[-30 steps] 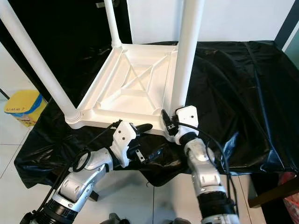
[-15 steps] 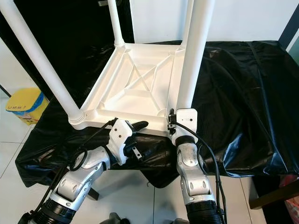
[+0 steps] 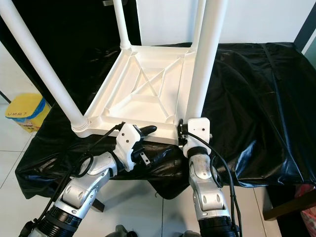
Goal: Building children table
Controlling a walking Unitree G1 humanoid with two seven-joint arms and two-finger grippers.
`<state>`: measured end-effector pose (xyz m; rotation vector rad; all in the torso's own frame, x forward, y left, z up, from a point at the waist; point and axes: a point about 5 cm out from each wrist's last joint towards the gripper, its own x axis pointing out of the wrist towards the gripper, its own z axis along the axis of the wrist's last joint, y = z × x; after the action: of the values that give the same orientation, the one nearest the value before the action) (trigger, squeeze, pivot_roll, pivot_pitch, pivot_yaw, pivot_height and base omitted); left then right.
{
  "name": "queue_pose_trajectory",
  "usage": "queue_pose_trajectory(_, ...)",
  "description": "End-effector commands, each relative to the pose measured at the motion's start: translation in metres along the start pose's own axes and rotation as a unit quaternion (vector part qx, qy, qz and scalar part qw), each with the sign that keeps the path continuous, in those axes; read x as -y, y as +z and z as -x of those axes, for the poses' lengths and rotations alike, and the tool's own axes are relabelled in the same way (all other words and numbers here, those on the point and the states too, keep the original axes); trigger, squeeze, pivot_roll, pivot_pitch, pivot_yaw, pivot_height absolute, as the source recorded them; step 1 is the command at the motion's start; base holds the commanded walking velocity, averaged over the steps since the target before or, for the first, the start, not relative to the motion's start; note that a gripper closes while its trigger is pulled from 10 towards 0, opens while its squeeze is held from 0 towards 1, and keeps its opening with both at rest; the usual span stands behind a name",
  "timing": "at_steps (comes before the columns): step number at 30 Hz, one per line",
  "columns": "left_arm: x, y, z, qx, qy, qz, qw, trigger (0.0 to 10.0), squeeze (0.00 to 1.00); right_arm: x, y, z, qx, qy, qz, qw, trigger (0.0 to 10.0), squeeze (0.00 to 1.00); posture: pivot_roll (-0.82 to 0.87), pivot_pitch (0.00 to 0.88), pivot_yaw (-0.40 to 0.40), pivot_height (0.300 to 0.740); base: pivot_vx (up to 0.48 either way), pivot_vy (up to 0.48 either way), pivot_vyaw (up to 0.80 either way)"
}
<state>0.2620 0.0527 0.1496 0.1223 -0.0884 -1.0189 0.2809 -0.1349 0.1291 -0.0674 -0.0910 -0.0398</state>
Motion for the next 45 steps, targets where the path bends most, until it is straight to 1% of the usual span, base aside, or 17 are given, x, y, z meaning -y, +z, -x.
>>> queue_pose_trajectory(1,-0.001,-0.001,0.0,0.0,-0.01,-0.002,1.0,10.0,0.0,0.005,0.0,0.003,0.005,0.009,-0.006,1.0,10.0,1.0,-0.18,0.044,0.047,0.74,0.0,0.0,0.0)
queue_pose_trajectory(5,0.0,-0.002,0.001,-0.002,-0.013,-0.001,1.0,10.0,0.0,0.008,0.002,0.006,0.015,0.026,-0.01,0.999,10.0,1.0,-0.17,0.052,0.049,0.74,0.0,0.0,0.0)
queue_pose_trajectory(7,0.003,-0.002,0.002,-0.002,-0.016,0.003,1.0,10.0,0.0,0.008,0.002,0.011,0.016,0.071,-0.02,0.997,10.0,1.0,-0.17,0.057,0.051,0.74,0.0,0.0,0.0)
queue_pose_trajectory(9,0.003,-0.002,0.003,-0.002,-0.017,0.003,1.0,10.0,0.0,0.008,0.002,0.012,0.014,0.085,-0.023,0.996,10.0,1.0,-0.17,0.058,0.05,0.74,0.0,0.0,0.0)
queue_pose_trajectory(10,0.003,-0.002,0.003,-0.003,-0.018,0.003,1.0,10.0,0.0,0.007,0.002,0.013,0.014,0.107,-0.026,0.994,10.0,0.57,-0.17,0.06,0.05,0.74,0.0,0.0,0.0)
queue_pose_trajectory(11,0.003,-0.002,0.004,-0.003,-0.018,0.004,1.0,10.0,0.0,0.006,0.002,0.014,0.014,0.122,-0.028,0.992,10.0,0.57,-0.17,0.061,0.05,0.74,0.0,0.0,0.0)
queue_pose_trajectory(12,0.002,-0.003,0.004,-0.004,-0.018,0.004,1.0,10.0,0.0,0.006,0.001,0.014,0.015,0.133,-0.029,0.991,10.0,0.0,-0.17,0.066,0.047,0.74,0.0,0.0,0.0)
queue_pose_trajectory(17,0.005,-0.005,0.005,-0.008,-0.025,0.007,1.0,10.0,0.0,0.014,0.002,0.012,0.014,0.216,-0.016,0.976,10.0,0.0,-0.17,0.058,0.052,0.74,0.0,0.0,0.0)
queue_pose_trajectory(23,0.008,-0.006,0.003,-0.009,-0.032,0.006,0.999,10.0,0.0,0.024,0.001,0.007,0.008,0.272,0.0,0.962,10.0,0.0,-0.16,0.065,0.045,0.74,0.0,0.0,0.0)
queue_pose_trajectory(28,0.01,-0.003,0.005,-0.006,-0.029,0.008,1.0,10.0,0.0,0.039,0.004,-0.017,0.001,0.313,0.053,0.948,10.0,0.0,-0.15,0.07,0.033,0.74,0.0,0.0,0.0)
queue_pose_trajectory(30,0.01,-0.004,0.005,-0.006,-0.029,0.009,1.0,10.0,0.0,0.04,0.003,-0.022,-0.001,0.319,0.062,0.946,10.0,0.0,-0.15,0.066,0.029,0.74,0.0,0.0,0.0)
queue_pose_trajectory(32,0.012,-0.004,0.005,-0.005,-0.029,0.011,0.999,10.0,0.0,0.041,0.003,-0.036,-0.007,0.335,0.085,0.938,10.0,0.0,-0.14,0.057,0.025,0.74,0.0,0.0,0.0)
queue_pose_trajectory(40,0.01,-0.004,0.003,-0.012,-0.031,0.005,0.999,10.0,0.0,0.033,0.006,-0.059,-0.008,0.352,0.094,0.931,10.0,0.0,-0.13,0.036,0.024,0.74,0.0,0.0,0.0)
queue_pose_trajectory(41,0.011,-0.003,0.003,-0.009,-0.032,0.007,0.999,10.0,0.0,0.03,0.006,-0.061,-0.008,0.357,0.091,0.929,1.3,0.0,-0.13,0.024,0.024,0.74,0.0,0.0,0.0)
queue_pose_trajectory(42,0.011,-0.002,0.002,-0.007,-0.034,0.008,0.999,10.0,0.0,0.028,0.005,-0.062,-0.008,0.361,0.088,0.928,1.3,0.0,-0.13,0.021,0.023,0.74,0.0,0.0,0.0)
queue_pose_trajectory(43,0.011,-0.004,0.002,-0.009,-0.035,0.006,0.999,10.0,0.0,0.026,0.002,-0.063,-0.009,0.366,0.087,0.926,0.0,0.0,-0.12,0.015,0.023,0.74,0.0,0.0,0.0)
queue_pose_trajectory(45,0.011,-0.005,0.002,-0.011,-0.035,0.004,0.999,10.0,0.0,0.025,0.0,-0.063,-0.011,0.369,0.086,0.925,0.0,0.0,-0.12,0.015,0.023,0.74,0.0,0.0,0.0)
